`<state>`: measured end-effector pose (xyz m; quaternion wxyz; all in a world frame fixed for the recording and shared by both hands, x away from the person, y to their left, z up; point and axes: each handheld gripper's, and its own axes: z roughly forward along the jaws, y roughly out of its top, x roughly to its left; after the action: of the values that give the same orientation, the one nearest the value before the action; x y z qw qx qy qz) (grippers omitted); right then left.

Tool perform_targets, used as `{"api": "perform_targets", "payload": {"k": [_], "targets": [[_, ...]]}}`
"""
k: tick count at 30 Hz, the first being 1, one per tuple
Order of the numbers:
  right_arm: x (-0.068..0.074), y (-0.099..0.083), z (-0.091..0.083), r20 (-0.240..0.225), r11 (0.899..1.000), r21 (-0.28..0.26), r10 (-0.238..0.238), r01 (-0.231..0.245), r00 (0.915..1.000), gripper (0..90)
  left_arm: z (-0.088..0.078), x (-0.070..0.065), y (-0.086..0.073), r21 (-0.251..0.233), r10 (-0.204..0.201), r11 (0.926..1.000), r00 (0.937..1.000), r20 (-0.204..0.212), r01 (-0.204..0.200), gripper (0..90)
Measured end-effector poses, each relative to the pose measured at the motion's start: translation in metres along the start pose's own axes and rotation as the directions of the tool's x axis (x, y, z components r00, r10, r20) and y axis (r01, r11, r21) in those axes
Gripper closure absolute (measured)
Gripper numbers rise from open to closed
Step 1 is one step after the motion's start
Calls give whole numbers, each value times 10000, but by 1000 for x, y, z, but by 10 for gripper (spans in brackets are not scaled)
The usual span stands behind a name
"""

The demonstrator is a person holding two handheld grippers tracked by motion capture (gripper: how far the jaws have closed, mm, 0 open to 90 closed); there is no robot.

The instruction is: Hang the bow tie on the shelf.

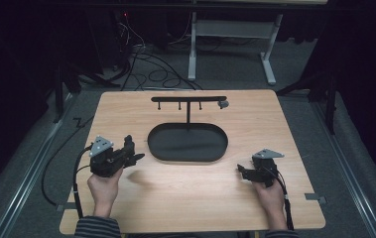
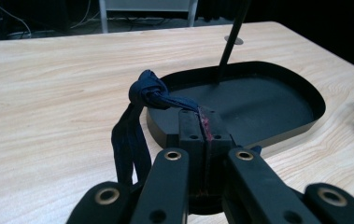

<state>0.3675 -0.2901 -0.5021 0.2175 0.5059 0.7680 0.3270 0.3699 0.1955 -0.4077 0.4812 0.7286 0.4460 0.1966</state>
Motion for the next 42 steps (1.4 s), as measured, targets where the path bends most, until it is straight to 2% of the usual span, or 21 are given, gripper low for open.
{"api": "perform_targets", "payload": {"k": [1,3,13,19,20,28,33,42], "targets": [[0,0,0,-3,10000,1,5,-5,10000,310,2,-1,3,128,199,9997,9998,4,-199,892],[0,0,0,5,10000,5,5,-5,10000,310,3,-2,7,168,322,9993,9995,74,-323,892],[0,0,0,14,10000,-1,-39,39,10000,310,8,-9,22,58,719,9974,9969,321,-721,892],[0,0,0,16,10000,0,-39,39,10000,310,11,-11,30,-113,601,9982,9961,646,-595,892],[0,0,0,14,10000,-12,-75,75,10000,310,11,-11,33,-258,457,9987,9946,936,-435,892],[0,0,0,4,10000,5,-6,6,10000,310,15,-16,46,-282,765,9969,9922,983,-741,892],[0,0,0,0,10000,3,1,-1,10000,309,20,-14,51,-278,633,9978,9919,1104,-606,892],[0,0,0,0,10000,0,-2,2,10000,309,24,-15,62,-272,647,9977,9893,1304,-616,892]]}}
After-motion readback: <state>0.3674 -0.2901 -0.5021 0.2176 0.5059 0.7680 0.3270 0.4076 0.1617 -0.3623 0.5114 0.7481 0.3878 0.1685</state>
